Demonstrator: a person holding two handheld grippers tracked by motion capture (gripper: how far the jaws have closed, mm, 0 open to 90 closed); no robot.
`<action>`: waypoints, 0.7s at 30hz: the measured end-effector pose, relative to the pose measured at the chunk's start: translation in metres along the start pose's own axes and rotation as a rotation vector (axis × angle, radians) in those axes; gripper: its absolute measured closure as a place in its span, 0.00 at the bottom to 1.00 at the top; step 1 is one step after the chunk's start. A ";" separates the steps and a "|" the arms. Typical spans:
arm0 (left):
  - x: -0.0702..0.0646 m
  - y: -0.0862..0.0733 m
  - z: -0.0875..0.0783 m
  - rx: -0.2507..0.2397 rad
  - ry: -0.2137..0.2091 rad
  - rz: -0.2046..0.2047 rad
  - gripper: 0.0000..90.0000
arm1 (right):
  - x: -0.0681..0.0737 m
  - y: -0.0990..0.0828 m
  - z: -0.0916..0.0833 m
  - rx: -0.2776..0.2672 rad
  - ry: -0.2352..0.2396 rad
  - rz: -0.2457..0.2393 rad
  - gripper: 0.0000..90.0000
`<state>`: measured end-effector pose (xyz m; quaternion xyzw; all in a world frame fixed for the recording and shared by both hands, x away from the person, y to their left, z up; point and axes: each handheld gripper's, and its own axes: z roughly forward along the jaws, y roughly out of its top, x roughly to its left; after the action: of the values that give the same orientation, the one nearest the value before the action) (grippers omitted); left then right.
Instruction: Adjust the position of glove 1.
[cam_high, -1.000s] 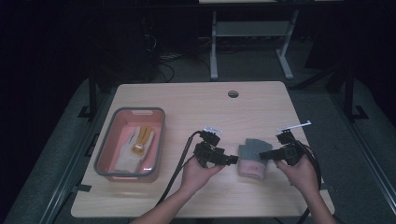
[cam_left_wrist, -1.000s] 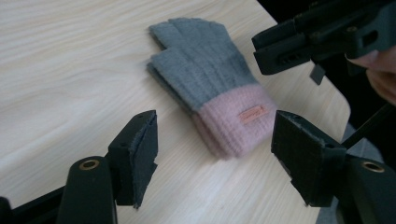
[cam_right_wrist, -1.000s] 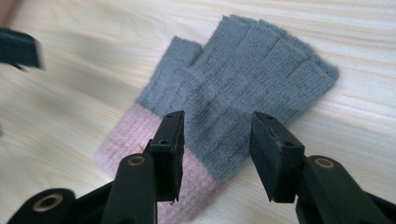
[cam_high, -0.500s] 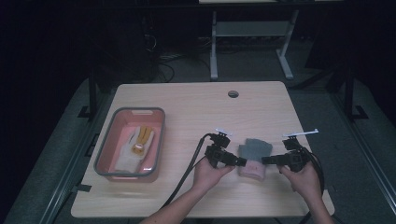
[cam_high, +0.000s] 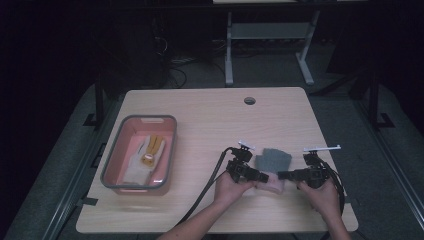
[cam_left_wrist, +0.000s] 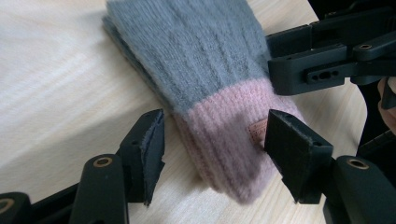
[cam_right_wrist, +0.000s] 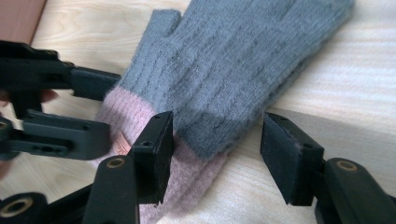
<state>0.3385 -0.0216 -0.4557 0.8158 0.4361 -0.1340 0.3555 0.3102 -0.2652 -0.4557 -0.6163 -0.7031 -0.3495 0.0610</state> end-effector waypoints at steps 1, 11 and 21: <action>0.000 0.000 0.001 0.004 -0.002 -0.002 0.44 | -0.002 -0.001 0.001 -0.001 0.010 0.010 0.49; 0.001 0.000 0.007 -0.001 -0.015 -0.015 0.50 | -0.006 -0.008 0.008 -0.043 0.081 0.076 0.62; 0.007 0.001 0.008 -0.017 -0.062 -0.058 0.61 | -0.013 -0.011 0.011 -0.058 0.170 0.142 0.76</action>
<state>0.3442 -0.0236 -0.4645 0.7953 0.4493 -0.1657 0.3716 0.3070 -0.2694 -0.4753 -0.6343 -0.6394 -0.4156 0.1270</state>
